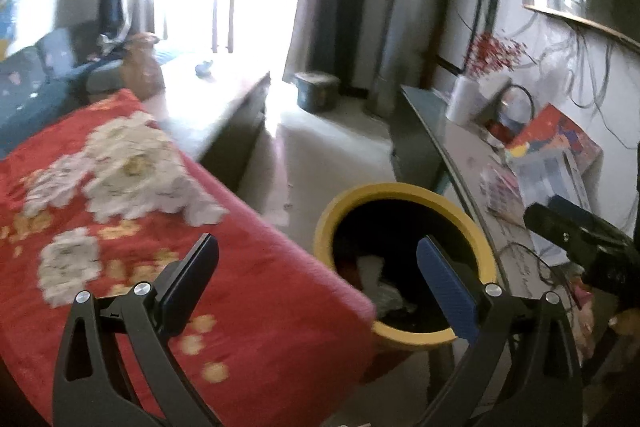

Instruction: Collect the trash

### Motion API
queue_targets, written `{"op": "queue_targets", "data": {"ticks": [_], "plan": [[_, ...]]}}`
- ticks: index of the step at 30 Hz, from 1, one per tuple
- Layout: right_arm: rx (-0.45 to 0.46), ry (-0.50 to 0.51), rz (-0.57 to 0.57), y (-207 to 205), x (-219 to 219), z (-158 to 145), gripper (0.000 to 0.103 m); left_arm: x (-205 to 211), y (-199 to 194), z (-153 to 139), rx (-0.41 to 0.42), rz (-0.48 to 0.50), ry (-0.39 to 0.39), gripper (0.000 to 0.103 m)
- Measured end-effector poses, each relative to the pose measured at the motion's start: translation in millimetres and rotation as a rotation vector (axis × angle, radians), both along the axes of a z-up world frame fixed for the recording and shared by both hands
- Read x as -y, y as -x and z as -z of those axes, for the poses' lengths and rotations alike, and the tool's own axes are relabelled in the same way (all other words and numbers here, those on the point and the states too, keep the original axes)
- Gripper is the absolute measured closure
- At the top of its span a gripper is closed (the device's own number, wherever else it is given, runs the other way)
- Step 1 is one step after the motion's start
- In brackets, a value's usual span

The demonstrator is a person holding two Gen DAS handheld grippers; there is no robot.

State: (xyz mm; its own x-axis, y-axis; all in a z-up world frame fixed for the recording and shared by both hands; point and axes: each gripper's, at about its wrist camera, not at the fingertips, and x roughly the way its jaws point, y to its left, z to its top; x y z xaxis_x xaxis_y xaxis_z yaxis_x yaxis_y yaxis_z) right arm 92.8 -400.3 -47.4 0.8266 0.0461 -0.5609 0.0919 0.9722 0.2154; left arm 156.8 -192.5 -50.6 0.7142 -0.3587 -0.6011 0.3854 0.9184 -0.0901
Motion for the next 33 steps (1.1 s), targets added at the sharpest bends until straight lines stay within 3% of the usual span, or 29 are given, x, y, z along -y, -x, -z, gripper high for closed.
{"op": "queue_targets", "data": {"ticks": [11, 24, 33], "plan": [[0.123, 0.049, -0.081, 15, -67, -28, 0.011, -77, 43, -19, 0.092, -0.167, 0.014, 0.007], [0.418, 0.123, -0.070, 63, -138, -42, 0.011, -134, 103, -23, 0.199, -0.274, 0.008, 0.006], [0.417, 0.166, -0.130, 72, -164, -28, 0.011, -154, 126, -23, 0.231, -0.318, 0.026, 0.007]]}}
